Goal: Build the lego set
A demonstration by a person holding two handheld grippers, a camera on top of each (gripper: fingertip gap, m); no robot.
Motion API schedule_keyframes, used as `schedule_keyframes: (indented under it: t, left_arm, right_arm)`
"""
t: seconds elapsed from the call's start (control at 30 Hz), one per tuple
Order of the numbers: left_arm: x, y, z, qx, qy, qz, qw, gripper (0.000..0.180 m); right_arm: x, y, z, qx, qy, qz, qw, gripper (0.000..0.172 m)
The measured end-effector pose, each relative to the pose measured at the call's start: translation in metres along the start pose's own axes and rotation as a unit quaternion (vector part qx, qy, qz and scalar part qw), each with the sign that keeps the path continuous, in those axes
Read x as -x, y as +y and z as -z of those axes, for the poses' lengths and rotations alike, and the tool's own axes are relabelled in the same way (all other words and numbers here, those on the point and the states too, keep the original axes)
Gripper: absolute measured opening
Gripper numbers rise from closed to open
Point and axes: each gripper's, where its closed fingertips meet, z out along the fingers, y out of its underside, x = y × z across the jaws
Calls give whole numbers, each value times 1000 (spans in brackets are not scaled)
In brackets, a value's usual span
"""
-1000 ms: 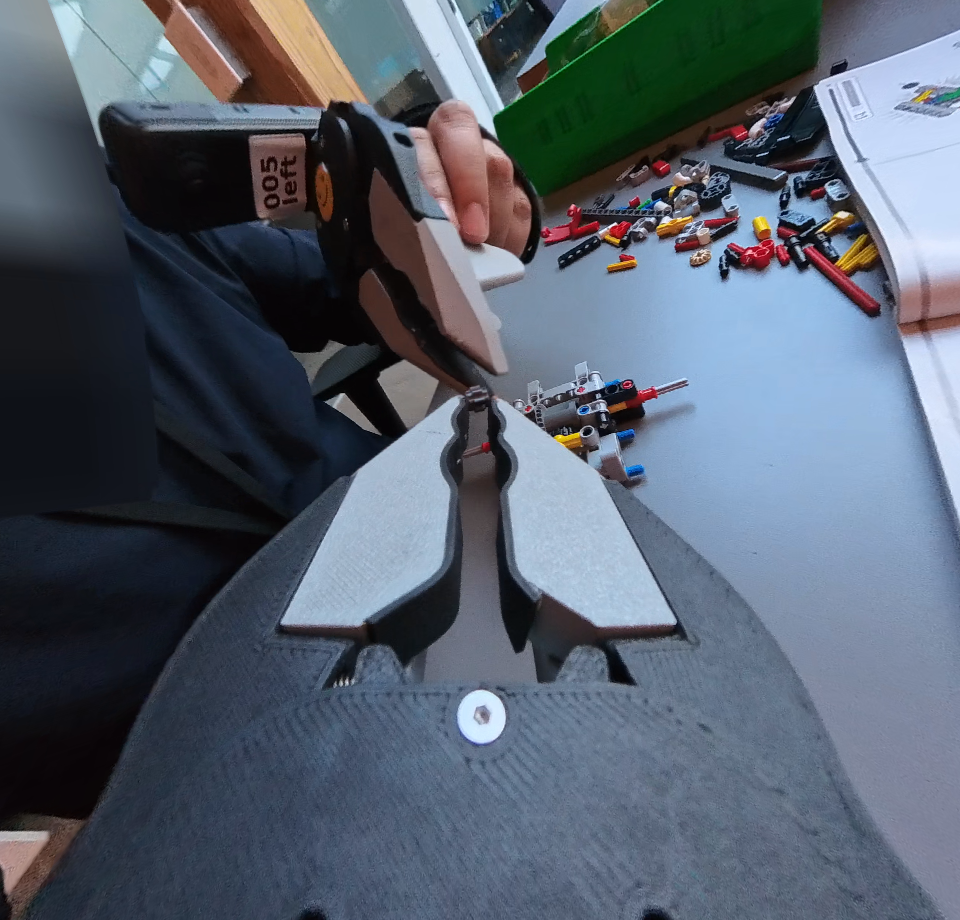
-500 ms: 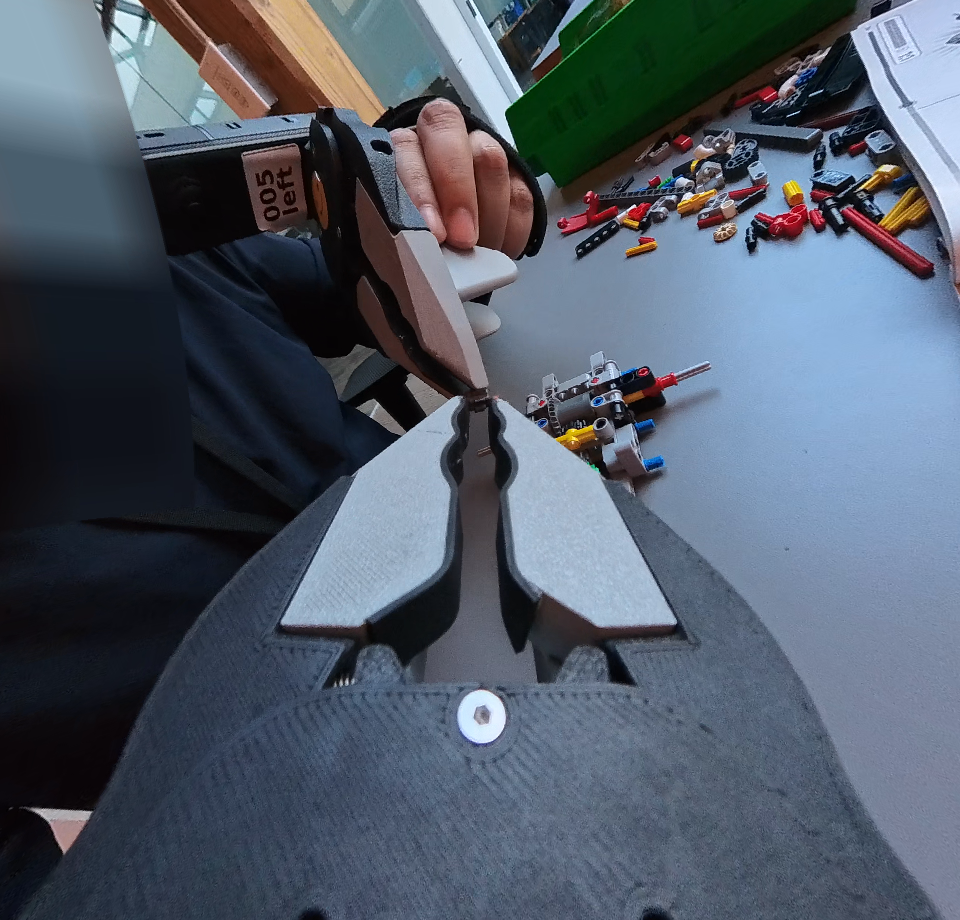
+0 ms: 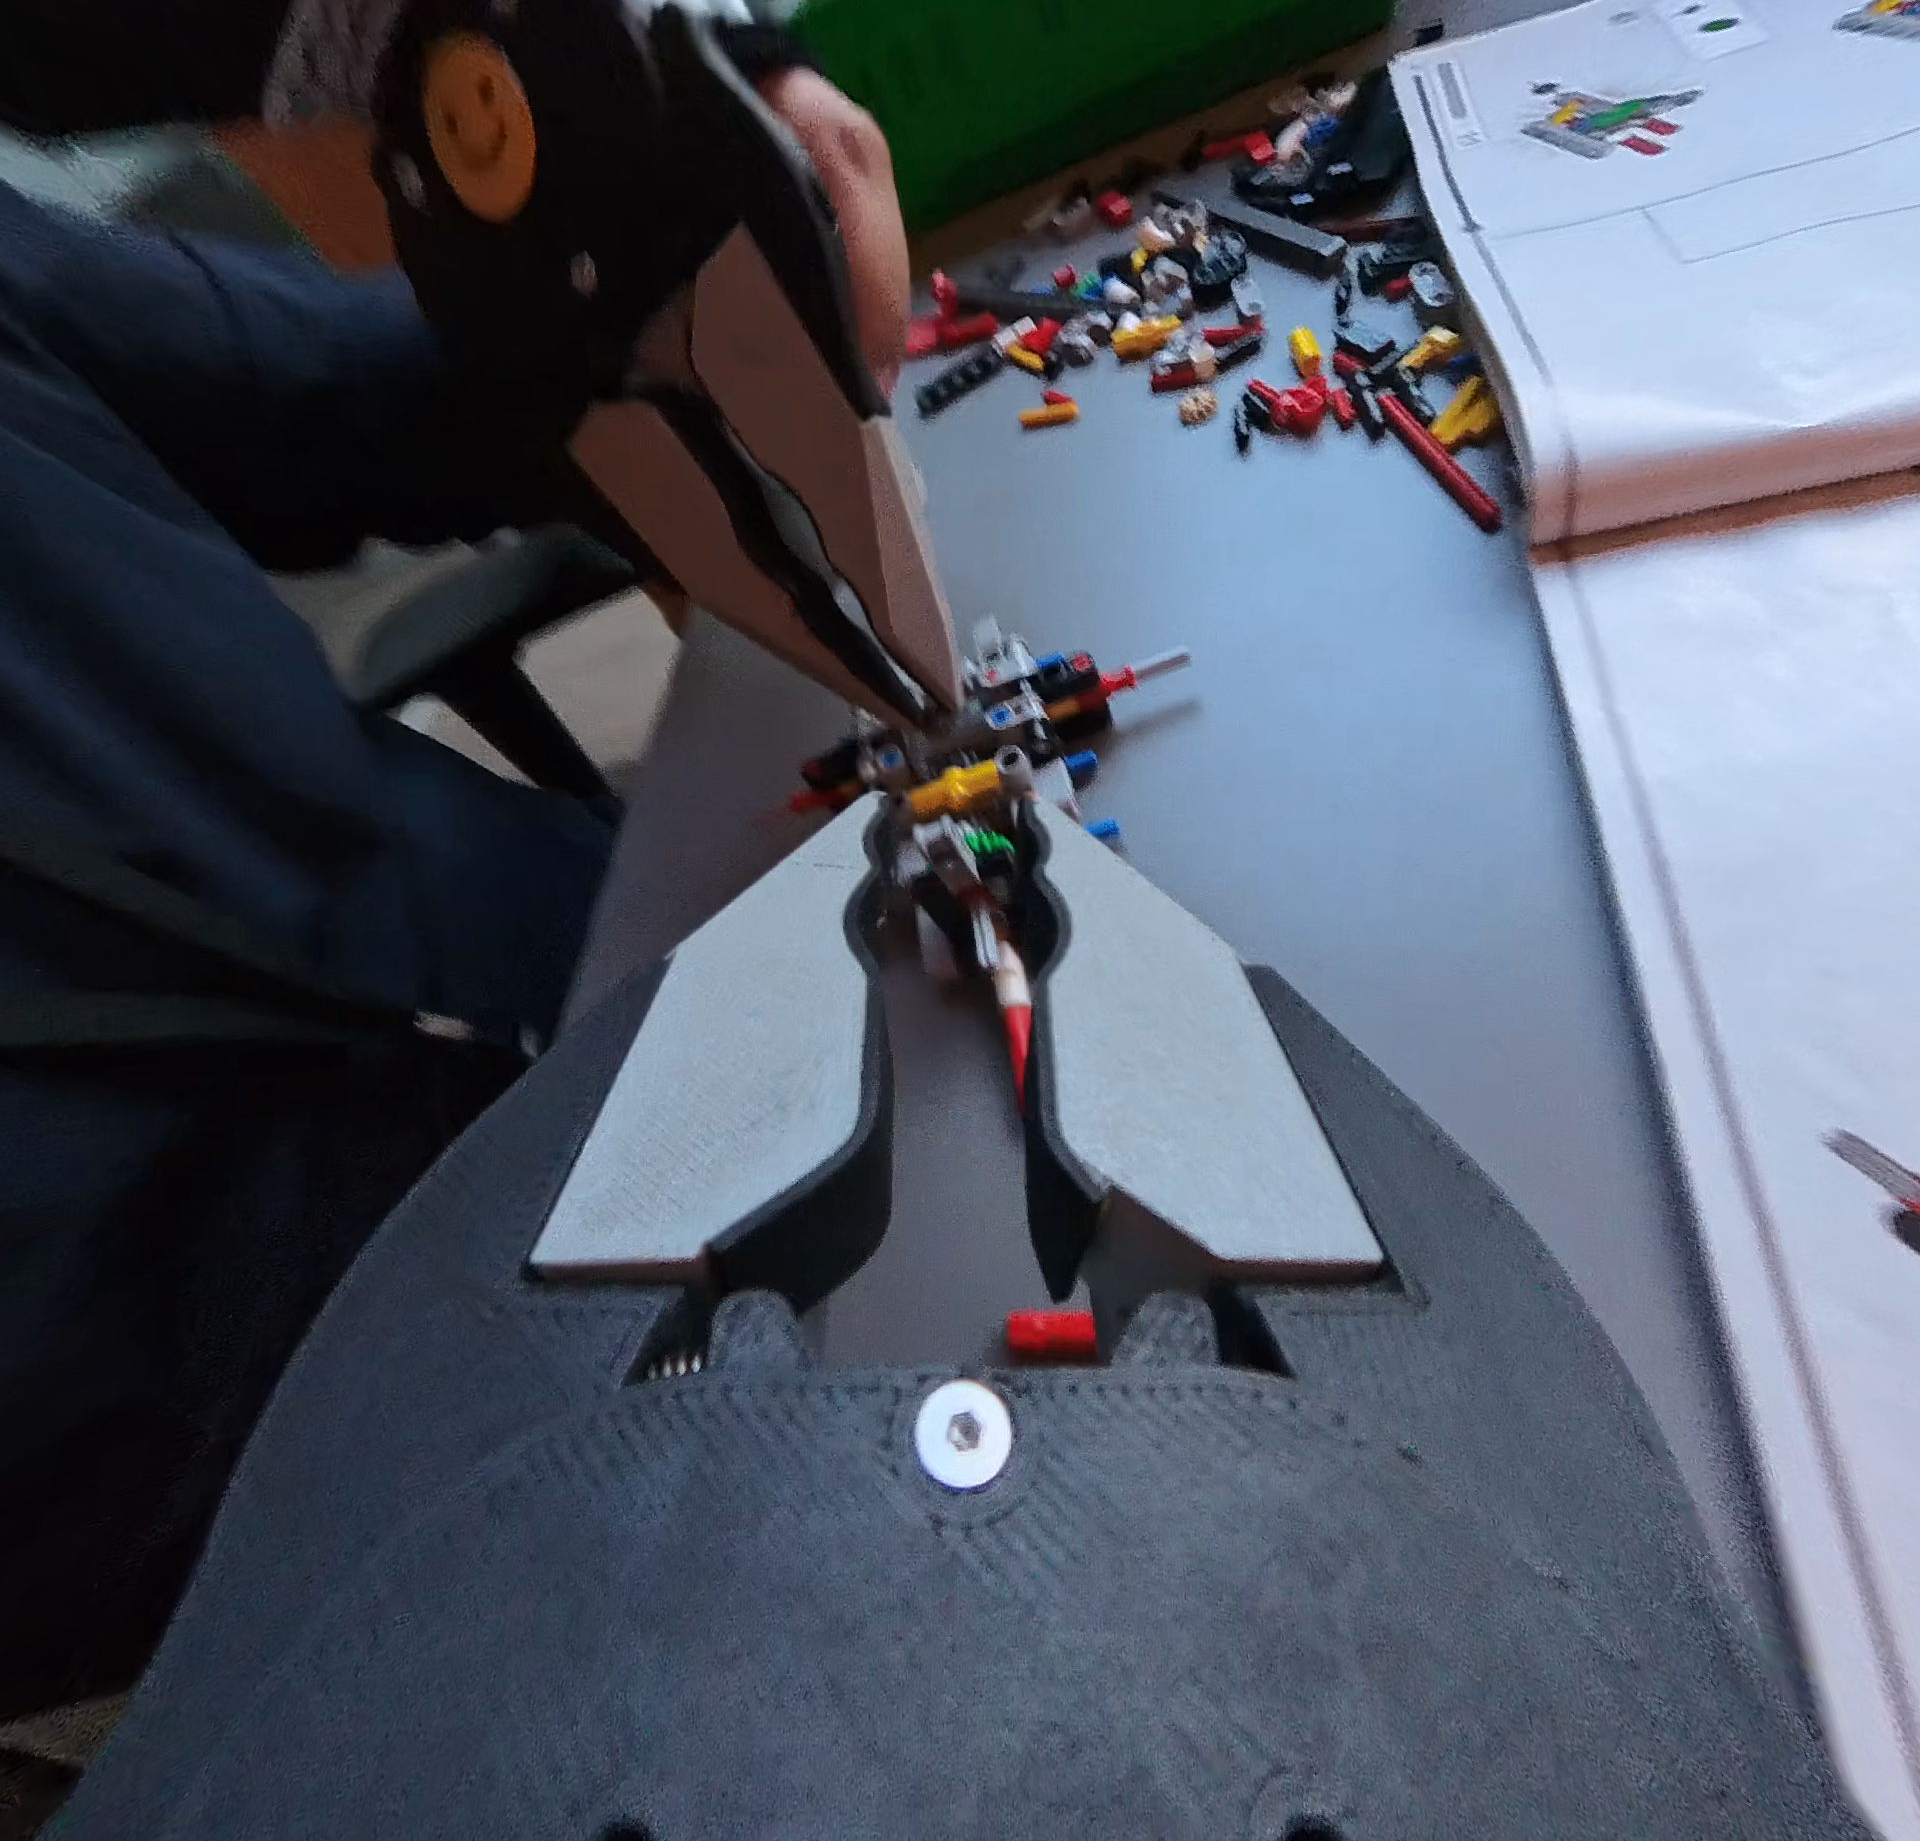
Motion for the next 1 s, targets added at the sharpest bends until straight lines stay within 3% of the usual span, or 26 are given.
schedule_keyframes:
  t: [0.1,0.23,1.0]
  left_arm:
    - [-7,4,-1,20,33,34,999,3]
    - [0,-5,-3,23,30,40,998,3]
    - [-5,-7,-20,72,74,54,993,3]
  right_arm:
    - [-6,18,3,55,58,60,995,18]
    - [-3,34,-3,100,71,94,988,18]
    - [-6,48,-16,127,70,99,984,2]
